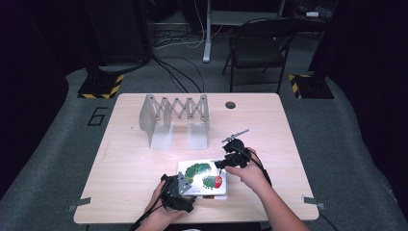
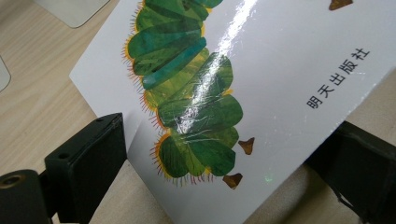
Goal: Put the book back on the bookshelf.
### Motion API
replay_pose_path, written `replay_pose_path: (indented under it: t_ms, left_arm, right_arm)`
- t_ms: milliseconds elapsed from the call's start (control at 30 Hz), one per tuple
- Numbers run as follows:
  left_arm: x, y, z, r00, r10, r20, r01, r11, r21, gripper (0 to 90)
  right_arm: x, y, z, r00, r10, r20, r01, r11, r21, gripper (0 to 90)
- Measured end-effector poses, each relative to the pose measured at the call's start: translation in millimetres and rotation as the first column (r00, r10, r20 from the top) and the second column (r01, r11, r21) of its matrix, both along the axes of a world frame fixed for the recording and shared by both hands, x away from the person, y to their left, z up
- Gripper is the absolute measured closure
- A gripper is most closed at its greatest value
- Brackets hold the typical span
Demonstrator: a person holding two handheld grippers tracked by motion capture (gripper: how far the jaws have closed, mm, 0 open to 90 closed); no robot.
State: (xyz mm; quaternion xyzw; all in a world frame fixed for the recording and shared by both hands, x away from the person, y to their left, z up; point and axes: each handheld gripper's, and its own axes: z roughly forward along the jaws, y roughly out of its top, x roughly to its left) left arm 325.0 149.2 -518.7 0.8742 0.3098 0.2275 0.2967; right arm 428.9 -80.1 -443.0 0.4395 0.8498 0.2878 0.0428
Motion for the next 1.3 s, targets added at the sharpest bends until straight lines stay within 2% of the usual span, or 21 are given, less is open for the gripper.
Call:
replay_pose_path:
  t_ms: [33,133,167,200,233,267,300,333,367,400,433,467,500,533,567,700,767,967,1067,1200,1300]
  left_arm:
    - [-1.0,-0.6,0.4,1.0,-0.005,0.005,0.005,1.0,0.003,6.5]
    - [-3.7,-1.5,0.9,0.9991,-0.033,0.029,0.032,0.9994,0.012,10.9]
    - [-4.8,-2.1,1.0,0.998,-0.046,0.043,0.045,0.9988,0.02,14.5]
    - [-6.5,-3.8,0.6,0.995,-0.077,0.065,0.075,0.9968,0.027,17.7]
    - [-8.1,-5.6,0.3,0.9927,-0.089,0.081,0.086,0.9956,0.036,20.6]
    - [-9.3,-6.7,0.2,0.9923,-0.088,0.087,0.085,0.9956,0.038,21.5]
    - [-9.6,-7.1,-0.2,0.9929,-0.077,0.091,0.075,0.9966,0.035,22.5]
    - [-8.8,-6.5,-0.8,0.9949,-0.065,0.077,0.064,0.9979,0.01,22.6]
    - [-7.8,-5.6,-0.9,0.9951,-0.066,0.074,0.066,0.9978,0.003,22.8]
    - [-6.9,-5.2,-1.9,0.9939,-0.07,0.085,0.071,0.9975,-0.004,23.0]
    - [-6.7,-4.4,-0.7,0.9944,-0.078,0.071,0.078,0.9969,0.002,23.0]
    - [-6.4,-3.8,-0.7,0.9941,-0.081,0.072,0.081,0.9967,0.006,23.0]
    - [-6.6,-3.7,-0.7,0.994,-0.082,0.072,0.082,0.9966,0.005,23.0]
    - [-7.0,-4.0,-1.5,0.9942,-0.07,0.081,0.07,0.9975,0.002,23.0]
    - [-6.6,-3.8,-2.0,0.9937,-0.076,0.082,0.077,0.997,-0.008,23.0]
    - [-6.2,-1.9,-2.8,0.9929,-0.078,0.09,0.079,0.9969,-0.009,23.0]
    - [-6.0,-1.1,-2.6,0.9935,-0.081,0.08,0.083,0.9964,-0.016,23.0]
    - [-5.7,0.7,-4.1,0.9913,-0.084,0.101,0.087,0.996,-0.021,23.0]
    - [-5.9,1.2,-4.4,0.9912,-0.087,0.1,0.09,0.9957,-0.024,23.0]
    - [-6.0,1.2,-5.0,0.9905,-0.087,0.106,0.091,0.9954,-0.032,23.0]
    - [-6.1,1.9,-4.7,0.9912,-0.087,0.1,0.091,0.9954,-0.031,23.0]
  right_arm:
    - [-1.1,0.9,0.6,0.9998,-0.014,-0.011,0.014,0.9999,0.005,44.4]
    - [-0.4,-0.2,0.5,1.0,-0.002,-0.005,0.002,1.0,-0.001,44.4]
    - [-0.5,-0.4,0.7,1.0,0.001,-0.008,-0.001,1.0,0.004,47.8]
    - [0.1,-1.2,0.6,0.9994,0.023,-0.025,-0.022,0.999,0.039,54.7]
    - [1.3,-1.2,-1.2,0.9901,0.086,-0.112,-0.065,0.9817,0.179,51.5]
    - [2.4,0.6,-3.1,0.9774,0.138,-0.16,-0.096,0.965,0.244,51.5]
    - [1.9,4.1,-4.2,0.9768,0.14,-0.162,-0.099,0.9669,0.235,51.0]
    - [1.1,6.3,-4.4,0.98,0.135,-0.146,-0.106,0.9749,0.196,50.4]
    - [-0.3,9.5,-5.3,0.9845,0.116,-0.132,-0.096,0.9847,0.145,49.7]
    - [0.5,9.4,-6.8,0.9848,0.12,-0.126,-0.103,0.9859,0.132,49.7]
    - [0.5,9.2,-8.2,0.9848,0.109,-0.135,-0.088,0.9846,0.151,49.2]
    - [2.1,6.6,-8.4,0.9834,0.116,-0.139,-0.095,0.9836,0.153,48.4]
    - [2.8,4.7,-8.6,0.986,0.101,-0.132,-0.08,0.9839,0.16,47.4]
    - [2.4,4.0,-7.2,0.9861,0.082,-0.144,-0.059,0.9858,0.157,46.5]
    - [4.0,2.0,-7.9,0.9888,0.089,-0.12,-0.069,0.9845,0.161,45.4]
    - [6.0,-1.4,-10.3,0.9931,0.046,-0.108,-0.032,0.9916,0.125,42.9]
    - [8.4,-3.6,-13.0,0.994,0.041,-0.102,-0.029,0.9933,0.112,41.3]
    - [21.2,-10.1,-14.4,0.9956,0.003,-0.094,0.007,0.9935,0.113,36.1]
    - [30.9,-8.0,-17.4,0.9925,-0.013,-0.121,0.027,0.9935,0.11,34.6]
    - [45.9,-2.1,-24.9,0.9878,-0.025,-0.154,0.036,0.9971,0.066,34.5]
    - [54.2,-0.7,-29.3,0.9851,-0.024,-0.17,0.038,0.9961,0.08,33.0]
